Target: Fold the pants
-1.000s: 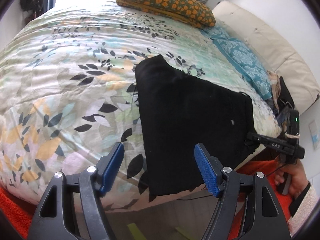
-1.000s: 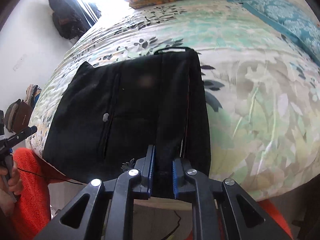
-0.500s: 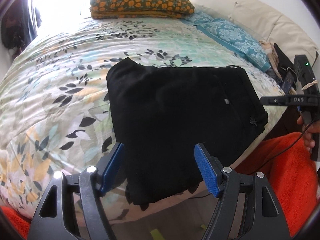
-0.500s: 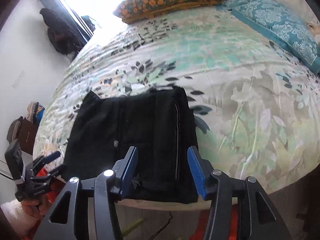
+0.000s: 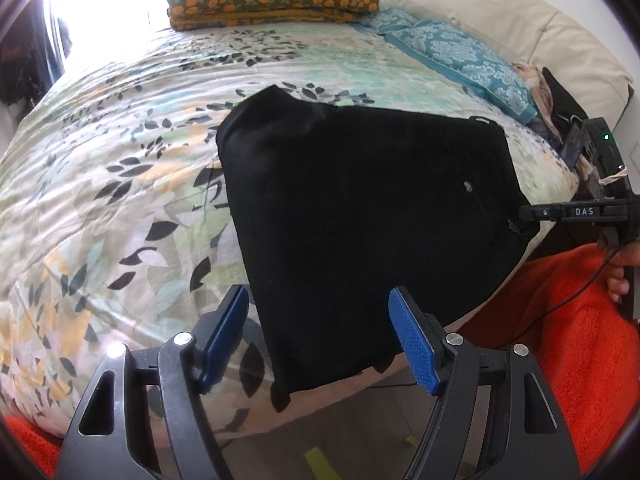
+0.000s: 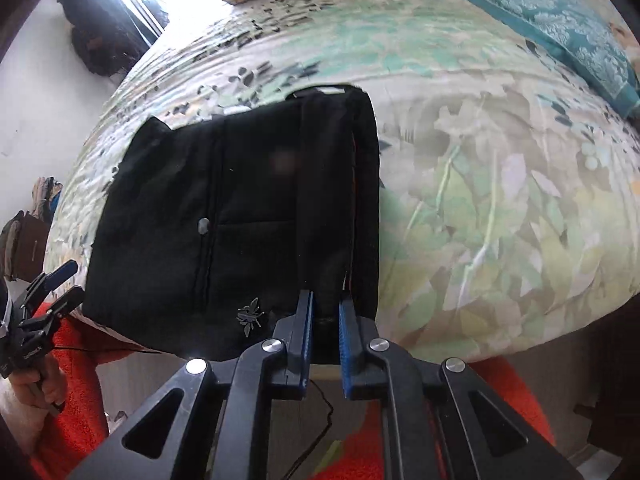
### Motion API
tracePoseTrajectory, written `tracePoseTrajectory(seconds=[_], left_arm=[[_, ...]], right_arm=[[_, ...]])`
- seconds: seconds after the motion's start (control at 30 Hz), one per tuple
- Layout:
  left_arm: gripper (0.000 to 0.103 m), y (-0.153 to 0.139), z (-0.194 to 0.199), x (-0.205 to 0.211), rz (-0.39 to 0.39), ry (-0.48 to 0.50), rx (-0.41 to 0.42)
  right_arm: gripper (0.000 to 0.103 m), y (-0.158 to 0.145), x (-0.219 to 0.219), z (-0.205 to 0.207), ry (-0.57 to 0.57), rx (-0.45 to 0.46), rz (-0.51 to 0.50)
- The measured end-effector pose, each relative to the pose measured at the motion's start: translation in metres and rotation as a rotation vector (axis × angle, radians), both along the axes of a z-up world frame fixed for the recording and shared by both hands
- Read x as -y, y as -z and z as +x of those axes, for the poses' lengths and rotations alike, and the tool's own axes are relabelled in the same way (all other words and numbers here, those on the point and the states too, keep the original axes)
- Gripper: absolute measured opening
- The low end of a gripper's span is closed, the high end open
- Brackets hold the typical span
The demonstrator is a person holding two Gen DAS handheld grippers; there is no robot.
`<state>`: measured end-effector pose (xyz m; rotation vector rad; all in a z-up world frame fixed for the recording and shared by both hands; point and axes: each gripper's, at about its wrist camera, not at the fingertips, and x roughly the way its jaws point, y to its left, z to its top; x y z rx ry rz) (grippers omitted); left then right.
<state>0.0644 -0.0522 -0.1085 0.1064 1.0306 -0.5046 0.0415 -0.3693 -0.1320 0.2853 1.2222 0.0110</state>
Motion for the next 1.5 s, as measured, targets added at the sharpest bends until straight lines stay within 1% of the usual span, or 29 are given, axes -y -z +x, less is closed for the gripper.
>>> tracePoseTrajectory(seconds=[0.03,0.07,0.1,0.13,0.17,0.2,0.27,0.3,0.37,0.47,0.53,0.6,0.67,0.7,0.73,0.77,0.87,0.93,1.0,1.07,1.1,1.17,1.2,1.23,1.3,1.33,1.37,1.43,1.5], left_arm=[[0.075,0.003,0.002,-0.002,0.005,-0.009,-0.017],[0.075,0.001,0.004,-0.006,-0.012,-0.020,-0.023],[0.075,-0.005,0.007,-0.010,-0.038,-0.032,-0.017],[0.075,-0.013,0.012,-0.015,-0.062,-0.047,0.002],[0.075,-0.022,0.020,-0.019,-0.084,-0.066,0.024],[0.075,-0.030,0.032,-0.022,-0.108,-0.086,0.043],[0.075,-0.043,0.063,-0.020,-0.149,-0.134,0.054],[0.075,-0.047,0.080,-0.016,-0.177,-0.152,0.051],[0.075,-0.049,0.115,0.000,-0.238,-0.142,0.029],[0.075,-0.027,0.159,0.037,-0.229,-0.101,-0.051],[0.075,-0.003,0.181,0.055,-0.179,-0.095,-0.075],[0.075,0.024,0.199,0.056,-0.110,-0.173,-0.072],[0.075,0.052,0.216,0.039,-0.093,-0.307,-0.116],[0.077,0.063,0.221,0.028,-0.121,-0.363,-0.136],[0.077,0.069,0.221,0.018,-0.171,-0.389,-0.144],[0.077,0.070,0.219,0.015,-0.193,-0.395,-0.126],[0.077,0.065,0.215,0.024,-0.145,-0.374,-0.098],[0.077,0.056,0.214,0.018,-0.181,-0.388,-0.108],[0.077,0.038,0.205,0.011,-0.215,-0.385,-0.092],[0.077,0.012,0.183,0.007,-0.198,-0.348,-0.044],[0.077,0.000,0.168,0.007,-0.182,-0.312,-0.019],[0.077,-0.020,0.132,0.009,-0.154,-0.211,0.018],[0.077,-0.026,0.112,0.012,-0.130,-0.163,0.033],[0.078,-0.029,0.091,0.013,-0.106,-0.117,0.046],[0.079,-0.026,0.053,0.016,-0.053,-0.056,0.047],[0.079,-0.018,0.036,0.017,-0.025,-0.033,0.039],[0.079,-0.007,0.024,0.018,0.013,-0.018,0.028],[0.079,0.021,0.010,0.021,0.085,-0.015,-0.015],[0.080,0.025,0.009,0.016,0.067,-0.058,-0.027]], right_arm=[[0.015,0.002,0.001,0.000,0.007,0.004,0.011],[0.022,-0.002,0.003,-0.001,0.019,0.016,0.019],[0.029,-0.009,0.006,-0.001,0.029,0.033,0.027],[0.040,-0.017,0.009,-0.002,0.044,0.049,0.016],[0.044,-0.030,0.011,-0.003,0.062,0.082,-0.012],[0.044,-0.045,0.013,-0.004,0.073,0.136,-0.032],[0.046,-0.071,0.014,0.003,0.069,0.234,-0.019],[0.046,-0.081,0.014,0.010,0.062,0.277,0.008],[0.047,-0.087,0.009,0.036,0.029,0.334,0.087],[0.047,-0.066,0.001,0.076,-0.010,0.361,0.221],[0.047,-0.036,0.000,0.096,0.006,0.308,0.221],[0.044,-0.009,0.003,0.103,0.034,0.293,0.168],[0.036,0.011,0.011,0.100,0.071,0.314,0.184],[0.034,0.019,0.017,0.095,0.091,0.332,0.211],[0.032,0.024,0.020,0.093,0.106,0.343,0.234],[0.031,0.027,0.024,0.091,0.119,0.348,0.257],[0.030,0.029,0.026,0.095,0.121,0.350,0.263],[0.030,0.030,0.027,0.095,0.120,0.351,0.269],[0.030,0.026,0.030,0.094,0.124,0.358,0.278],[0.030,0.011,0.030,0.086,0.129,0.392,0.246],[0.032,0.000,0.026,0.081,0.121,0.411,0.221],[0.055,-0.021,0.016,0.068,0.120,0.411,0.115],[0.055,-0.030,0.011,0.059,0.120,0.402,0.078],[0.056,-0.038,0.004,0.049,0.111,0.387,0.064],[0.058,-0.046,-0.015,0.031,0.068,0.310,0.035],[0.059,-0.046,-0.026,0.022,0.041,0.268,0.013],[0.065,-0.043,-0.037,0.013,0.012,0.228,-0.012],[0.071,-0.022,-0.054,0.001,-0.029,0.113,-0.085],[0.071,0.008,-0.059,-0.008,-0.050,0.019,-0.131]])
